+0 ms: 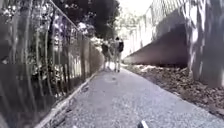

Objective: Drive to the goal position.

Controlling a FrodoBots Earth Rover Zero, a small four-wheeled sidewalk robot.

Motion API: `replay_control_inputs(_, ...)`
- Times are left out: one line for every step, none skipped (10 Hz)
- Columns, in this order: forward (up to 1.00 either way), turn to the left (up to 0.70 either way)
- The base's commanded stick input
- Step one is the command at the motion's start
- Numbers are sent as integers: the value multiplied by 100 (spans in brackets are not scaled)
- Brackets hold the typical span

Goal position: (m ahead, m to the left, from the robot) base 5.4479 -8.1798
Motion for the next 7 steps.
replay_control_inputs(50, 0)
replay_control_inputs(50, 0)
replay_control_inputs(50, 0)
replay_control_inputs(50, 0)
replay_control_inputs(50, 0)
replay_control_inputs(50, 0)
replay_control_inputs(50, 0)
